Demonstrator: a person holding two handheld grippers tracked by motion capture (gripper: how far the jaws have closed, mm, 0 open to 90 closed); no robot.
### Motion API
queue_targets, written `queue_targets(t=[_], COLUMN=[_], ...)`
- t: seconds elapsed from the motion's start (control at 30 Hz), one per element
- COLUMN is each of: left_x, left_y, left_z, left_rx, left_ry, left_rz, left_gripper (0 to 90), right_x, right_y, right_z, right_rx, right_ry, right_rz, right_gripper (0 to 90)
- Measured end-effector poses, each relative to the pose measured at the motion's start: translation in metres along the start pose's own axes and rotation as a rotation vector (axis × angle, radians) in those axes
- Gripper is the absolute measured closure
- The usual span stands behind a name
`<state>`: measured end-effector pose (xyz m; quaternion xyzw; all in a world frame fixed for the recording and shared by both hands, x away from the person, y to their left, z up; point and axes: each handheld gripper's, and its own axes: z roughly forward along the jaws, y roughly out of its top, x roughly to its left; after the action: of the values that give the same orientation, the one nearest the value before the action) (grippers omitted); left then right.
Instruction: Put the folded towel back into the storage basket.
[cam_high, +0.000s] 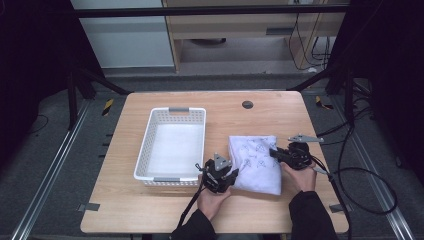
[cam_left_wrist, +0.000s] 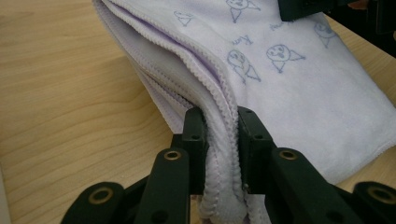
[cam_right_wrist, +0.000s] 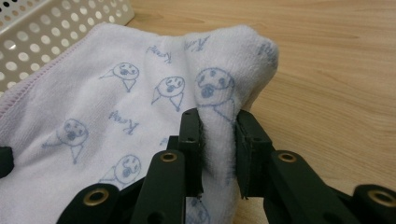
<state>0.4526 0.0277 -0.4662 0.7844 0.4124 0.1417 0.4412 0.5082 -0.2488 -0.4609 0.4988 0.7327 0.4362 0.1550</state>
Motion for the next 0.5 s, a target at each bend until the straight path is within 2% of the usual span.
queue_targets(t=[0.2,0.5], left_x=[-0.002,-0.002], left_y=[0.007,0.013], left_z=[-0.009,-0.021], left_rx=[-0.014,-0.025], left_ry=[0.003,0.01], left_rz=[0.027,0.054], left_gripper=[74.7,74.7], right_x=[0.005,0.015], right_y=[0.007,0.015], right_z=[-0.011,-0.018], right_rx=[-0.033,-0.049], right_ry=[-0.003,-0.008], right_rz=[-0.019,-0.048], right_gripper=[74.8,74.7])
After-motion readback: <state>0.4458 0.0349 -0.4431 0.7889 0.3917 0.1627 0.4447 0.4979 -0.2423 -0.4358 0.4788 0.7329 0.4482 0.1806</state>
